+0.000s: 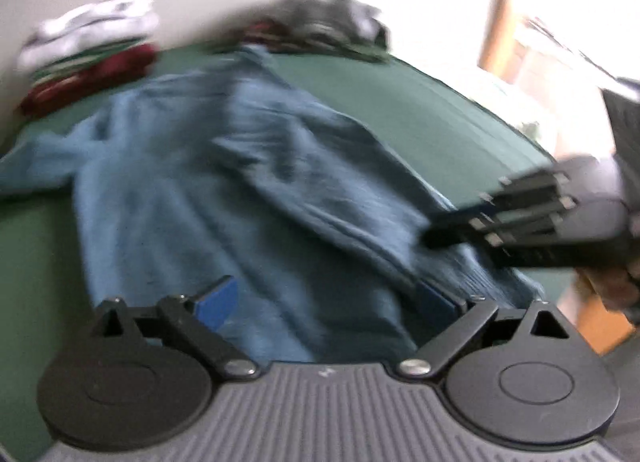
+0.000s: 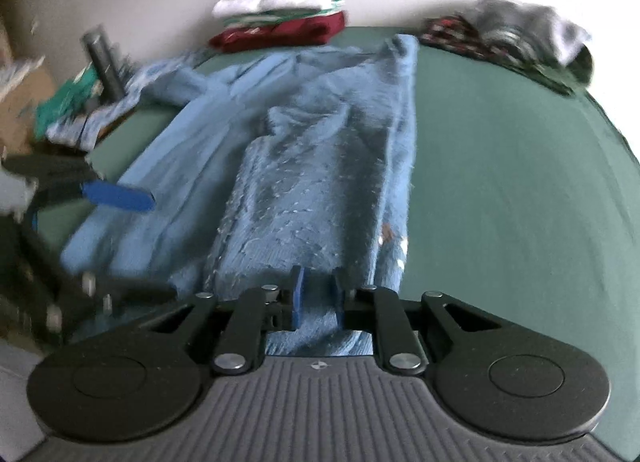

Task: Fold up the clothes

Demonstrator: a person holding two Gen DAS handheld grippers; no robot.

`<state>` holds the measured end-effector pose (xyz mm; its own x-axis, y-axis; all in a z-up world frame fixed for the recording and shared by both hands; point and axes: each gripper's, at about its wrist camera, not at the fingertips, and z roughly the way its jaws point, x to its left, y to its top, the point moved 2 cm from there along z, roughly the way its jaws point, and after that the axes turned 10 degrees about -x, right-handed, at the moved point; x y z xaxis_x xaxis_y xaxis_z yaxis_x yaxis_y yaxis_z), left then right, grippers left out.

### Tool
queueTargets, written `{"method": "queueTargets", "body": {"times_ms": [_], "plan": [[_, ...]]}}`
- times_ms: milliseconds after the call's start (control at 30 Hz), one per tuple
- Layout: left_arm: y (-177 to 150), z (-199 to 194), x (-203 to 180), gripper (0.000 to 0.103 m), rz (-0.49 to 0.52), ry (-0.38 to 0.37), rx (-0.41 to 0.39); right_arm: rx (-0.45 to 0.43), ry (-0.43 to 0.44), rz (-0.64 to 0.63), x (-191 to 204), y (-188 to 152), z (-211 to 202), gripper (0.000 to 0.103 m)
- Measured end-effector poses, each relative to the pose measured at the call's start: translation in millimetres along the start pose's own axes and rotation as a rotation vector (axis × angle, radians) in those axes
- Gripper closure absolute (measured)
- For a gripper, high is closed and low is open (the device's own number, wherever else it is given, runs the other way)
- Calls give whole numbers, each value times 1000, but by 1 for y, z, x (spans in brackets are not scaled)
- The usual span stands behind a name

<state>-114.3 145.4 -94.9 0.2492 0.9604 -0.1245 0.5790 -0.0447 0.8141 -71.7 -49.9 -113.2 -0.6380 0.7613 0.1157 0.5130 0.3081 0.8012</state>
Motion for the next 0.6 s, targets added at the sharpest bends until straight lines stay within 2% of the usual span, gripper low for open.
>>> {"method": "queueTargets", "body": {"times_ms": [67, 167, 200, 267, 300, 333, 400, 467, 500, 533, 567, 600], "plan": [[2, -5, 5, 7, -42, 95, -23, 24, 23, -27, 0, 9, 2, 82], [-1, -15, 21, 8, -74, 264, -48, -40, 78, -34, -4, 24, 2, 80], [-2, -20, 29, 11, -90, 313, -47, -51, 95, -48, -2, 28, 7, 78], [-3, -25, 48, 34, -128, 406, -21, -53, 114, -87, 3, 35, 22, 77], [-2, -29, 58, 51, -141, 448, -8, -54, 124, -107, 6, 38, 29, 77], [-1, -34, 67, 55, -154, 490, 5, -51, 150, -120, 11, 43, 36, 77], [2, -46, 87, 54, -186, 549, -13, -44, 220, -138, 22, 58, 49, 77], [7, -61, 108, 70, -221, 596, -46, -50, 287, -154, 35, 80, 62, 73], [12, -66, 118, 88, -226, 615, -49, -54, 315, -161, 42, 93, 68, 72], [16, -69, 128, 94, -229, 634, -49, -58, 340, -166, 49, 106, 77, 68], [20, -71, 139, 96, -236, 648, -52, -62, 362, -169, 57, 118, 85, 56], [23, -74, 149, 95, -246, 661, -56, -65, 377, -180, 65, 129, 96, 49]]}}
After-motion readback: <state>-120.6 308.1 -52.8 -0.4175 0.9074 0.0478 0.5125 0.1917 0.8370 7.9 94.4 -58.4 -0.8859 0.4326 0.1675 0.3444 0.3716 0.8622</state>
